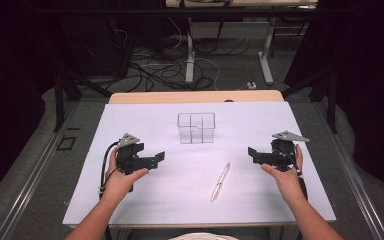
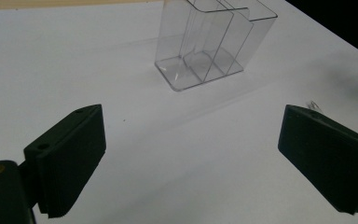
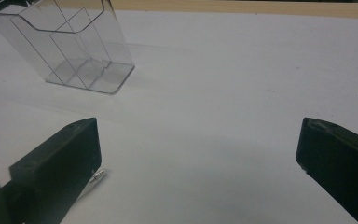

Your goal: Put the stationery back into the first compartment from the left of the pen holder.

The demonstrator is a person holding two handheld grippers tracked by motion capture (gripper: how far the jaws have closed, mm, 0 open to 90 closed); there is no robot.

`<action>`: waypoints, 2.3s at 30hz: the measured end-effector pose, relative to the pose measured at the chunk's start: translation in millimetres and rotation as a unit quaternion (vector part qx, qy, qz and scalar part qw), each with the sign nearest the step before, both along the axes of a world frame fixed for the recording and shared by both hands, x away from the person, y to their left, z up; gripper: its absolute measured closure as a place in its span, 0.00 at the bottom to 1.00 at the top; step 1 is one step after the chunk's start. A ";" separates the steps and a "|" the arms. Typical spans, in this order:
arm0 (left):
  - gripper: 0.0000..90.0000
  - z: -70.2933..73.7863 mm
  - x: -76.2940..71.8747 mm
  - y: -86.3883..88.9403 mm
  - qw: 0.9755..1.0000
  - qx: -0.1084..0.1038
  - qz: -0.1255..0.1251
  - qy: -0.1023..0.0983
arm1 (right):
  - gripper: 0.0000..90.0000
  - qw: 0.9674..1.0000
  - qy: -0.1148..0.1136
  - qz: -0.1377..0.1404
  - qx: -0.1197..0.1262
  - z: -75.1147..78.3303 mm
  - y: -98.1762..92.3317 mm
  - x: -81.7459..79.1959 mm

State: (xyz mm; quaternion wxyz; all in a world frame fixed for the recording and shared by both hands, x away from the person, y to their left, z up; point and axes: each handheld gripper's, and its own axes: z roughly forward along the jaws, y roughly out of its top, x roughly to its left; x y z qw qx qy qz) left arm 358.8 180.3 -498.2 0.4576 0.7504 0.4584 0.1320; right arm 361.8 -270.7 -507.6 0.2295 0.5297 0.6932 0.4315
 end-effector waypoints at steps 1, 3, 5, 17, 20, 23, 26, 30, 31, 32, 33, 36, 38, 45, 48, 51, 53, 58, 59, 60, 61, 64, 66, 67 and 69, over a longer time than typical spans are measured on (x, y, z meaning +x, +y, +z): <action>0.09 1.0 0.5 -2.1 1.000 0.003 -0.003 0.002 | 0.00 1.000 0.000 0.000 0.000 0.0 0.0 0.0; 0.14 2.5 1.6 -6.9 1.000 0.003 -0.007 0.002 | 0.00 1.000 -0.004 0.006 -0.006 0.3 0.3 0.3; 0.15 4.1 2.7 -11.9 1.000 0.004 -0.011 0.005 | 0.00 1.000 -0.005 0.007 -0.006 0.6 0.8 0.0; 0.19 14.9 12.2 -51.0 0.999 -0.001 -0.037 0.005 | 0.05 1.000 -0.005 0.008 0.002 3.4 -3.0 0.0; 0.22 16.3 14.1 -62.3 0.999 0.002 -0.045 0.007 | 0.06 1.000 -0.012 0.010 -0.004 4.6 -4.3 -0.2; 0.26 16.6 15.3 -72.5 0.998 0.011 -0.054 0.009 | 0.07 1.000 -0.011 0.008 -0.005 4.8 -4.5 -1.6; 0.32 16.1 15.9 -80.6 0.998 0.017 -0.059 0.012 | 0.08 1.000 -0.010 0.011 -0.004 4.9 -4.8 -2.0; 0.36 15.7 18.4 -88.9 0.997 0.017 -0.067 0.025 | 0.08 1.000 -0.012 0.012 -0.004 5.7 -4.8 -2.5; 0.37 15.7 19.8 -90.0 0.997 0.022 -0.071 0.027 | 0.08 1.000 -0.012 0.012 -0.004 5.7 -4.8 -2.5; 0.37 15.4 20.5 -92.5 0.997 0.018 -0.069 0.031 | 0.08 1.000 -0.011 0.012 -0.004 5.7 -4.8 -2.3; 0.37 15.4 22.0 -93.5 0.996 0.021 -0.074 0.034 | 0.08 1.000 -0.009 0.013 -0.003 5.5 -4.8 -2.0; 0.38 14.8 26.5 -97.0 0.995 0.018 -0.078 0.051 | 0.07 1.000 -0.005 0.011 -0.001 4.4 -4.3 -2.0; 0.39 13.6 29.1 -99.7 0.995 0.008 -0.076 0.058 | 0.04 1.000 -0.006 0.012 -0.003 3.5 -5.4 -1.0; 0.40 10.7 35.2 -110.6 0.994 0.007 -0.074 0.083 | 0.00 1.000 -0.003 0.003 -0.008 0.4 -9.5 0.1; 0.42 11.3 37.3 -115.1 0.992 0.006 -0.076 0.096 | 0.00 1.000 -0.005 0.003 -0.008 -0.3 -10.5 0.2; 0.42 11.3 40.1 -121.2 0.989 -0.008 -0.075 0.125 | 0.00 1.000 -0.005 0.003 -0.008 -1.2 -11.4 0.5; 0.43 11.4 41.5 -125.4 0.987 -0.009 -0.076 0.143 | 0.00 1.000 -0.004 0.003 -0.008 -1.7 -12.3 0.7; 0.45 10.4 46.4 -136.2 0.979 -0.007 -0.087 0.183 | 0.00 1.000 -0.004 0.003 -0.009 -2.1 -15.2 0.1; 0.46 9.9 46.9 -139.5 0.978 -0.012 -0.084 0.191 | 0.00 1.000 -0.005 0.003 -0.010 -2.1 -15.6 -0.1; 0.46 9.8 48.0 -140.1 0.977 -0.008 -0.090 0.193 | 0.00 1.000 -0.004 0.003 -0.009 -1.8 -16.2 -0.5; 0.47 9.6 48.3 -143.0 0.976 -0.010 -0.087 0.197 | 0.00 1.000 -0.003 0.002 -0.008 -2.0 -16.1 -0.6; 0.47 8.9 49.3 -148.5 0.974 -0.005 -0.091 0.205 | 0.00 1.000 -0.003 0.002 -0.007 -2.0 -16.6 -0.9; 0.47 7.7 50.6 -151.3 0.973 0.000 -0.095 0.210 | 0.00 1.000 -0.003 0.006 -0.009 -2.3 -16.8 -0.7; 0.48 7.3 50.8 -152.9 0.972 -0.003 -0.093 0.217 | 0.00 1.000 -0.001 0.006 -0.010 -2.2 -16.7 -0.9; 0.49 5.6 52.3 -155.5 0.971 -0.002 -0.094 0.221 | 0.00 1.000 -0.002 0.005 -0.009 -2.1 -16.3 -0.8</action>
